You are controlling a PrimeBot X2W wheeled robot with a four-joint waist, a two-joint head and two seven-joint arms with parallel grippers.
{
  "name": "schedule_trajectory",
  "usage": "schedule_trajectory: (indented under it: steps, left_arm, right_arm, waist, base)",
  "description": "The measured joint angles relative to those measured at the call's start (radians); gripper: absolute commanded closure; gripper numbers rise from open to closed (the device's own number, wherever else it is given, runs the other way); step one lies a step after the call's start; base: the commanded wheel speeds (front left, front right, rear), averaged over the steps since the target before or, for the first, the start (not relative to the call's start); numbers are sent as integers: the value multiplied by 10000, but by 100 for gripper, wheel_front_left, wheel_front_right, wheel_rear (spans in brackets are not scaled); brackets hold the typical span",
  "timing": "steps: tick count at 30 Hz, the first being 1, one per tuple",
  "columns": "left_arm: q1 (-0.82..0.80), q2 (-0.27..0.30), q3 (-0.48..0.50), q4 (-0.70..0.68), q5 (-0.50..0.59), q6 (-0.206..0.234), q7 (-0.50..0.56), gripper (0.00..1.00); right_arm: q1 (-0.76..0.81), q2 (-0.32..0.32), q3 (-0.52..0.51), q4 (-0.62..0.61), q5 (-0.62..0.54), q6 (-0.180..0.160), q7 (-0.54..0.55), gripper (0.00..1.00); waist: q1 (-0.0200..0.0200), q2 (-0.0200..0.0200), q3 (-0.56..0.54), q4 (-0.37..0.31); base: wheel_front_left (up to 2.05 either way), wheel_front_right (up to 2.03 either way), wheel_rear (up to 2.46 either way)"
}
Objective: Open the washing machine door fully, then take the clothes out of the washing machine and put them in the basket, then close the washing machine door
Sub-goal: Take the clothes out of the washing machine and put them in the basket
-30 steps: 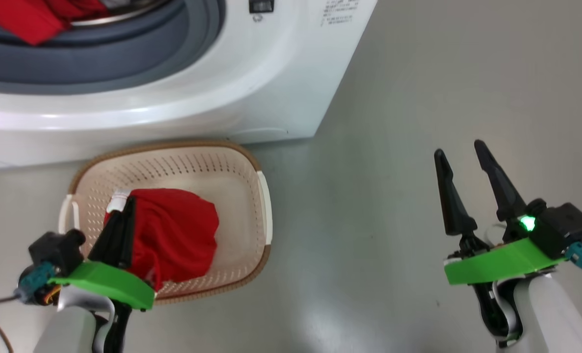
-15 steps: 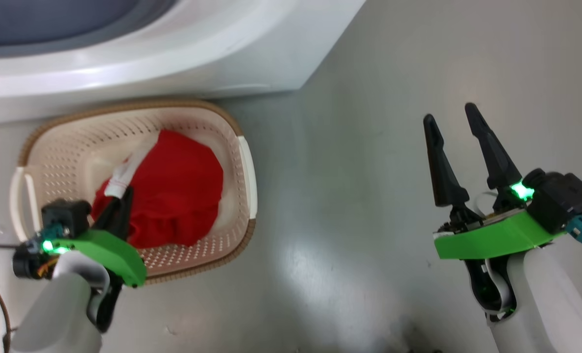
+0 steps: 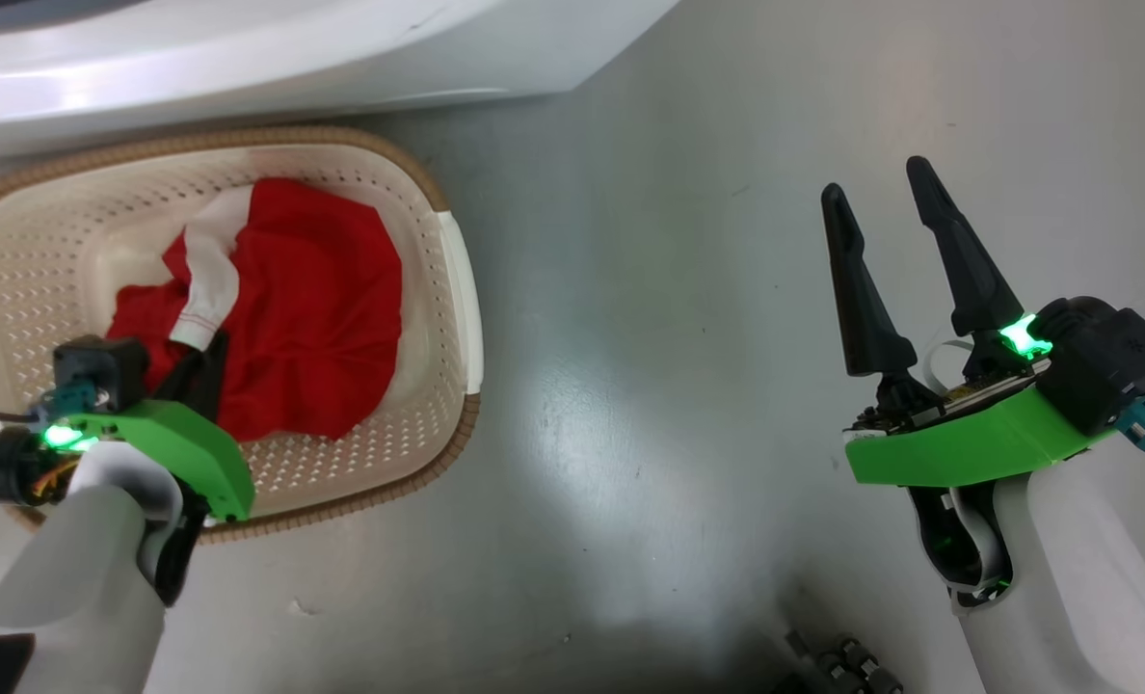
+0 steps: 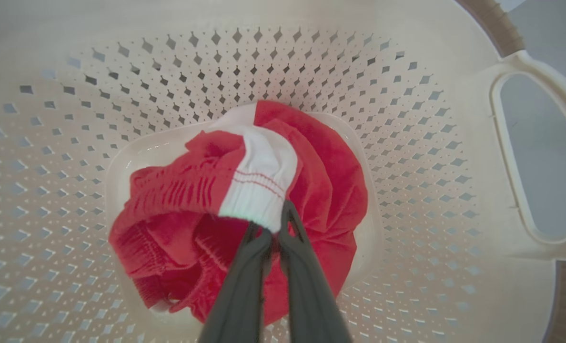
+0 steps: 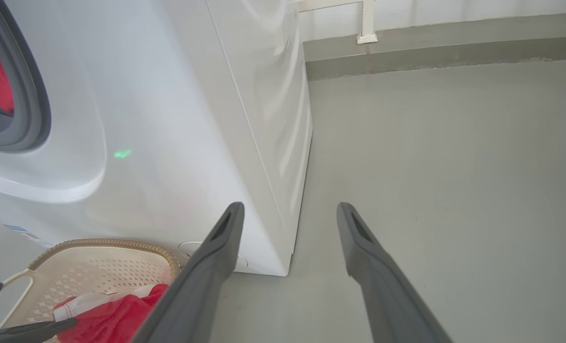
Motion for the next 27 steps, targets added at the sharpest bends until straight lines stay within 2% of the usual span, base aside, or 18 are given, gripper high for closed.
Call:
schedule_trajectory:
  steps: [5,8,11,13,14,27]
  left_arm:
    - [-275,119,-374,368,-307,0,0,99]
    - [-392,142,-610,474,-602,0,0,76]
    - [-509,209,-826,575,-857,0,0,51]
    - [-552,226,-955,640,-1005,0,0,3]
    - [-578,226,-1003,648,-1093,0,0,0]
    - [-240,90,-869,178,-2023,0,0,0]
  right_arm:
    - [-1,0,81,-13,0,0,0,0]
    - [-5,0,140,-48,0,0,0,0]
    - [-83,0,165,-61,0,0,0,0]
    - [-119,-2,163,-84,0,0,0,0]
    - [-118,0,163,-82,0,0,0,0]
    - [-105,-2,-48,188,-56,0,0,0]
  waist:
    - [0,0,172,-78]
    - [0,0,243,-120]
    - [0,0,301,-159]
    - [1,-1,310,-168]
    - [0,0,305,-164]
    - [0,0,-413,79]
  base:
    - [0,0,0]
    - [0,0,0]
    - [0,0,0]
    - [0,0,0]
    - [0,0,0]
    - [0,0,0]
